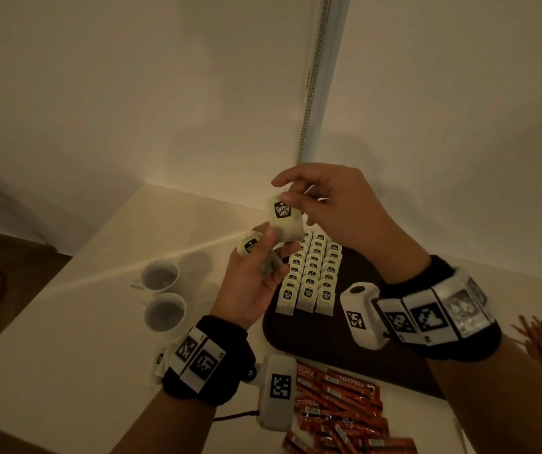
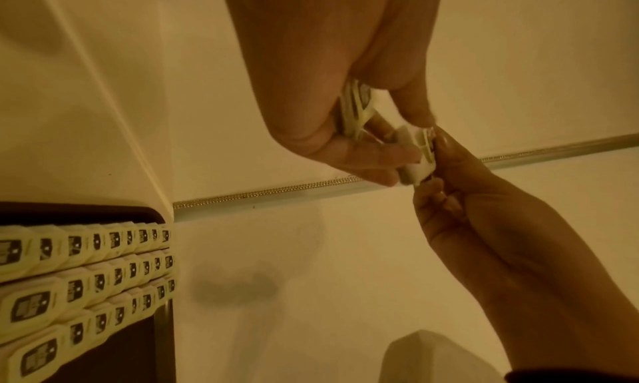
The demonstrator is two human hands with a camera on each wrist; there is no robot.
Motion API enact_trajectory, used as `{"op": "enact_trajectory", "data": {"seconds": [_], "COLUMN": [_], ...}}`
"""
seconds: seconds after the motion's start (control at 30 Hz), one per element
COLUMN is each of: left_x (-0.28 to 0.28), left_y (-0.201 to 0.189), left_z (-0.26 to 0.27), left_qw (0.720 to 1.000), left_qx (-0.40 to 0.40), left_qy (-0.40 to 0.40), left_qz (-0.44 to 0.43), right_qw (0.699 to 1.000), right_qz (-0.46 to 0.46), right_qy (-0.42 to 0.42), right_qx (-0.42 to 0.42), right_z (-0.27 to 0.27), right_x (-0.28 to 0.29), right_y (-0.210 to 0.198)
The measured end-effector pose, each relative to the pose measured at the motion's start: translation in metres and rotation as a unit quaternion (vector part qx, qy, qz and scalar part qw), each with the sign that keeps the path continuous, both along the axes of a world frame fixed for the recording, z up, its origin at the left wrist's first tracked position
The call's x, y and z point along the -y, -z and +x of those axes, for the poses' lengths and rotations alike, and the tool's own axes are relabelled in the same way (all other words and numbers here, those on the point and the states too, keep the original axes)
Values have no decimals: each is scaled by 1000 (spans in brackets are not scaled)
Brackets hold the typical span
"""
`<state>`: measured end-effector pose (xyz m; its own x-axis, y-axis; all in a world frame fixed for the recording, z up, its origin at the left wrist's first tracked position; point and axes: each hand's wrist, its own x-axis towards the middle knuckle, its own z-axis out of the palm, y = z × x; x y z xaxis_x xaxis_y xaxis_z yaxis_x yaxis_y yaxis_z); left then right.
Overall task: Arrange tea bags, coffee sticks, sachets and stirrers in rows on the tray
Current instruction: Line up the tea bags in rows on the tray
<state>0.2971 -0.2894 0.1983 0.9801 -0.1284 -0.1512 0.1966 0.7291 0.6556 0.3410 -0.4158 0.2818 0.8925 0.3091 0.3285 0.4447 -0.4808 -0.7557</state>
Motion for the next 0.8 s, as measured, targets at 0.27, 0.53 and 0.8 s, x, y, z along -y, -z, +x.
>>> {"op": "enact_trajectory", "data": {"seconds": [0.27,0.53,0.8], "left_x": [9,13,-3], "left_y": [2,7,28], "left_z": [2,5,9], "left_qw": [997,996,995], "left_qx": [25,12,-62], "left_qy": [-3,-19,-21], "left_qz": [75,82,72], "right_qw": [999,999,998], "right_qz": [16,-26,-64], "right_qy": [1,13,27], "right_qx": [-36,14,-9], "right_z": [-2,1,3], "right_x": [8,10,31], "right_y": [1,2,27]}}
